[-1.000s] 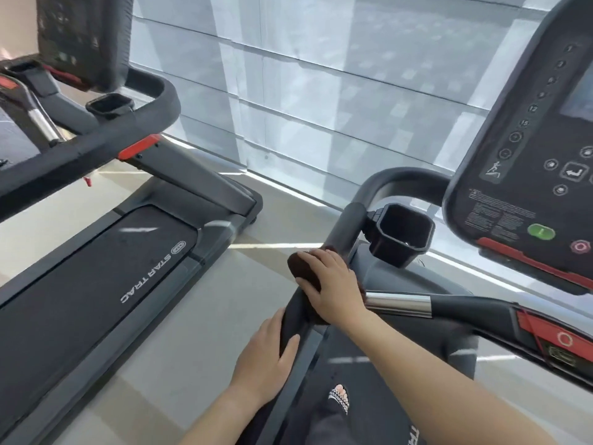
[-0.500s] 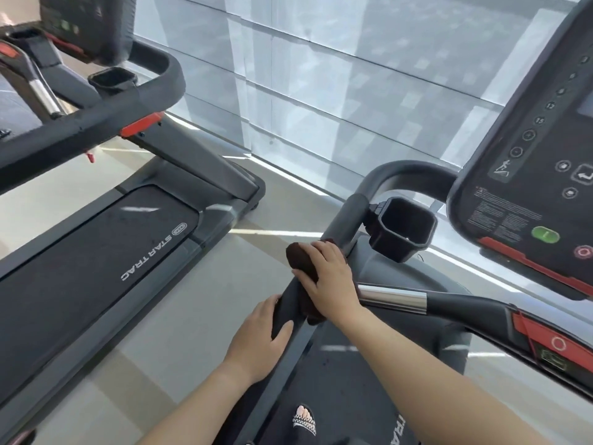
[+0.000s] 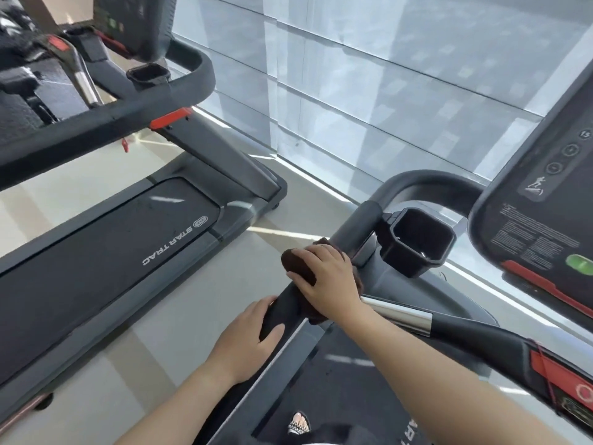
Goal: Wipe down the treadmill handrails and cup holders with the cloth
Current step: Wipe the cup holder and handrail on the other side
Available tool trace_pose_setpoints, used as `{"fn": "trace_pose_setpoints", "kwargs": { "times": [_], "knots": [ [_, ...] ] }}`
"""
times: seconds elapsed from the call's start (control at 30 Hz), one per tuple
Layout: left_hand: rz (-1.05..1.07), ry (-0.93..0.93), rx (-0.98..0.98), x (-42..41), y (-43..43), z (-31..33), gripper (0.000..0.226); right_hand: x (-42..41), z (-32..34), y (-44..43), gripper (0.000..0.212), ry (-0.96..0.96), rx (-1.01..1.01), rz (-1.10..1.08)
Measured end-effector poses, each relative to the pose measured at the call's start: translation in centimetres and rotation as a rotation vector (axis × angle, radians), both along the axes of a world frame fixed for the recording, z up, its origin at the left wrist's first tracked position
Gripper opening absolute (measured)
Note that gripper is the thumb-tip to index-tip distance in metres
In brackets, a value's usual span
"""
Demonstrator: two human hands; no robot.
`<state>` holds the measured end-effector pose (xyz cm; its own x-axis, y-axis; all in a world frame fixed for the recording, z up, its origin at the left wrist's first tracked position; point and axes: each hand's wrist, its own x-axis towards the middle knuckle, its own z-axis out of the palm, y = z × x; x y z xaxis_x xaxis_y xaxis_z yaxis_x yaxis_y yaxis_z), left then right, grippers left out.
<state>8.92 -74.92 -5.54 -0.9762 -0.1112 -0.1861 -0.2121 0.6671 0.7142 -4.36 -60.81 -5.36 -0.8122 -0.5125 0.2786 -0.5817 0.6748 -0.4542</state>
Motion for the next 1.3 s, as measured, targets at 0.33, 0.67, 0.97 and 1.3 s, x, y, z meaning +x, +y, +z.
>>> {"fn": "trace_pose_setpoints", "kwargs": {
  "times": [0.33, 0.67, 0.97, 1.3],
  "knots": [
    [0.132, 0.004, -0.044, 4.7, -1.3, 0.3, 0.042, 0.9, 0.9, -1.5, 0.032, -0.025, 0.058, -0.030],
    [0.034, -0.049, 0.002, 7.5, -2.9, -0.1, 0.052, 4.6, 1.2, -4.8, 0.032, -0.058, 0.117, -0.110],
    [-0.002, -0.052, 0.125, 10.0, -4.7, -0.4, 0.044, 14.8, 0.8, -6.9, 0.034, -0.038, 0.000, -0.147],
    [0.003, -0.060, 0.149, 11.4, -5.5, -0.4, 0.044, 11.9, 1.4, -7.3, 0.033, -0.100, 0.031, -0.252]
  ]
}}
